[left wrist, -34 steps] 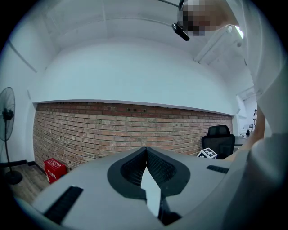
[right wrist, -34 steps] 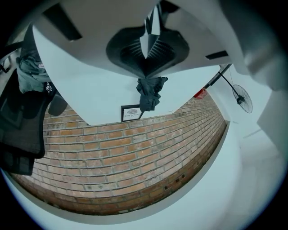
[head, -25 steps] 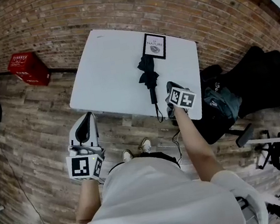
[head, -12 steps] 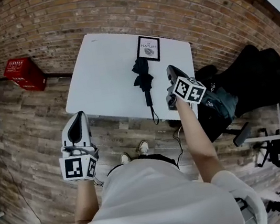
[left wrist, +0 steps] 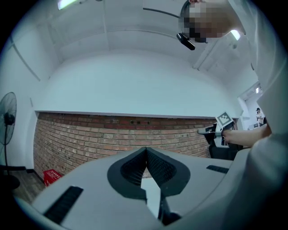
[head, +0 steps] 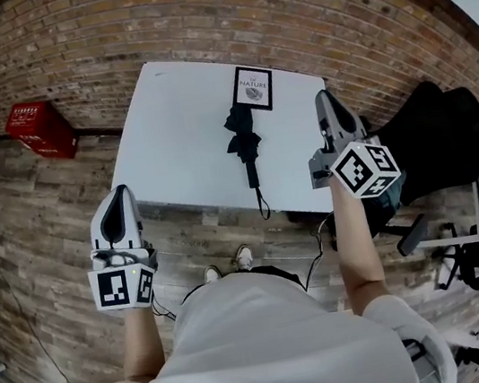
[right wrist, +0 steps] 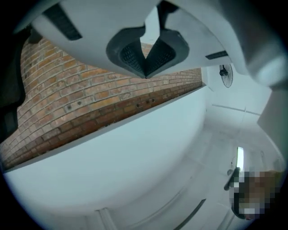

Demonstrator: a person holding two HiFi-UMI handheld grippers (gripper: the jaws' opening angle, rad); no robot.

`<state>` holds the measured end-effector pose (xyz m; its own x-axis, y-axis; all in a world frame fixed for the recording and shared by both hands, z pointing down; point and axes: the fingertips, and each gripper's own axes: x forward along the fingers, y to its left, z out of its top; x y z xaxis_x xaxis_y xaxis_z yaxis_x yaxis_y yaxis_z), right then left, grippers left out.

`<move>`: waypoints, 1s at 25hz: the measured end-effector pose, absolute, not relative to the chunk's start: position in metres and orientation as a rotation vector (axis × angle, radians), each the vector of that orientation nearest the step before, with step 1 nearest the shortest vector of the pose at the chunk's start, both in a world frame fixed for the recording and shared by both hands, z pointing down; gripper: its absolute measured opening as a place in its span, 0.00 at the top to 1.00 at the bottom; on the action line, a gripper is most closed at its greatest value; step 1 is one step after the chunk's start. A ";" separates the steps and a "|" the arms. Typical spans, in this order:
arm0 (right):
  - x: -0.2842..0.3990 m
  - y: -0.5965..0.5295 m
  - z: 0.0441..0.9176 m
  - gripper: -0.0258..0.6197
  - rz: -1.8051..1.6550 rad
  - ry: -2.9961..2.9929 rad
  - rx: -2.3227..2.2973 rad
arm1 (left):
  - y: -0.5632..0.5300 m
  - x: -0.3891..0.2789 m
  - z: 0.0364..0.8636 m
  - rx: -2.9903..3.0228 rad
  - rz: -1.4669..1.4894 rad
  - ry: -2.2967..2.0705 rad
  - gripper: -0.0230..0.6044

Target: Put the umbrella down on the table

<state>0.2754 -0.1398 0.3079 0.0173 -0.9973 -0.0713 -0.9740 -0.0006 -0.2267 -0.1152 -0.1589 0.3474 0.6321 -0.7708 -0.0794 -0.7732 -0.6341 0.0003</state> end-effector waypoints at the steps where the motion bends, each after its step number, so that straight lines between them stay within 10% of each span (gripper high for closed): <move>1: 0.278 -0.135 0.299 0.93 -0.128 2.052 -2.079 | -0.161 -0.117 0.344 -2.796 0.120 1.335 0.93; 25: 0.315 -0.011 0.298 0.93 0.165 1.832 -2.517 | -0.184 -0.127 0.315 -2.674 0.131 1.379 0.93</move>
<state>0.3154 -0.0111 0.2975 0.3039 -0.9475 -0.0996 -0.9501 -0.3092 0.0427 -0.1275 -0.1837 0.3149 0.5787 -0.8040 -0.1366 -0.8154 -0.5739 -0.0760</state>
